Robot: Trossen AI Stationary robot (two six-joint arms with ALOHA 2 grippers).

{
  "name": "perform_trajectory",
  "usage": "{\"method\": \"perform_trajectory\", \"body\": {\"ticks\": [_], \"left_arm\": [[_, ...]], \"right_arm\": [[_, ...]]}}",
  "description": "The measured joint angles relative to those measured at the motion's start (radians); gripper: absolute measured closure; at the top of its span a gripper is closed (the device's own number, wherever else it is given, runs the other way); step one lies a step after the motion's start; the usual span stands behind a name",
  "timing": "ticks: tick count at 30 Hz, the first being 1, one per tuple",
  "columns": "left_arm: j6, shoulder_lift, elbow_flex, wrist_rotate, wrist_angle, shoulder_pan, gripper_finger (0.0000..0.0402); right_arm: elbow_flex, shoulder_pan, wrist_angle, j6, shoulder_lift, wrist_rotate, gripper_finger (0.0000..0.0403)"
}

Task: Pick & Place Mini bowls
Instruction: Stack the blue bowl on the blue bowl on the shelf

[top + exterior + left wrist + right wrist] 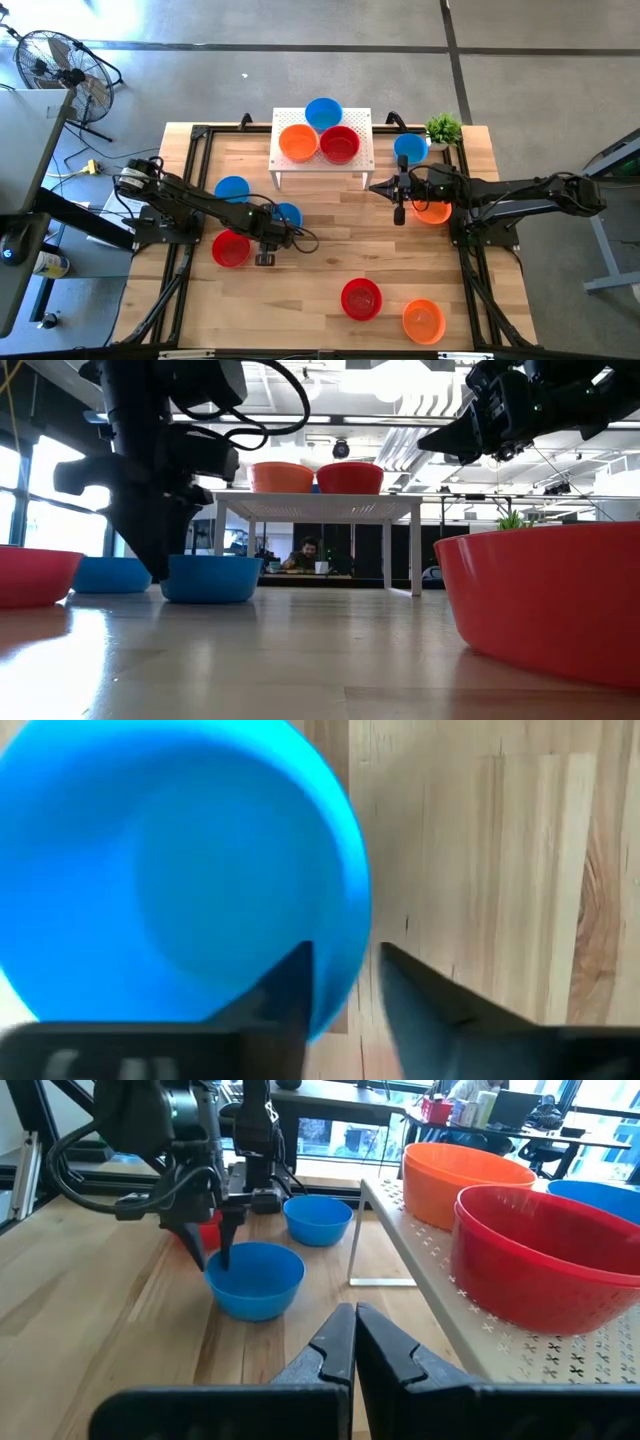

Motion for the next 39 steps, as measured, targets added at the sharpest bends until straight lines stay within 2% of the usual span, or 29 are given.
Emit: {"method": "perform_trajectory", "body": {"ticks": [3, 5, 12, 21, 25, 29, 34, 39], "left_arm": [[0.005, 0.000, 0.000, -0.002, 0.003, 0.000, 0.0365], [0.008, 0.000, 0.006, -0.006, -0.008, 0.000, 0.0391], [0.007, -0.087, 0.151, -0.007, -0.143, 0.000, 0.0396], [0.026, -0.240, 0.361, -0.079, -0.267, 0.038, 0.0398], [0.047, -0.270, 0.516, -0.125, -0.377, 0.112, 0.0399], [0.143, -0.264, 0.697, -0.119, -0.456, 0.236, 0.0400], [0.316, -0.176, 0.904, -0.036, -0.488, 0.449, 0.0400], [0.464, -0.004, 1.089, 0.079, -0.514, 0.622, 0.0400]], "right_arm": [[0.000, 0.000, 0.000, 0.000, 0.000, 0.000, 0.0403], [0.000, 0.000, 0.000, 0.000, 0.000, 0.000, 0.0403], [0.000, 0.000, 0.000, 0.000, 0.000, 0.000, 0.0402], [0.000, 0.000, -0.010, 0.000, 0.000, 0.000, 0.0402], [0.000, 0.000, -0.010, 0.000, 0.000, 0.000, 0.0403], [0.000, 0.000, -0.006, 0.000, 0.000, 0.000, 0.0403], [0.000, 0.000, -0.005, 0.000, 0.000, 0.000, 0.0403], [0.000, 0.000, 0.000, 0.000, 0.000, 0.000, 0.0403]]}}
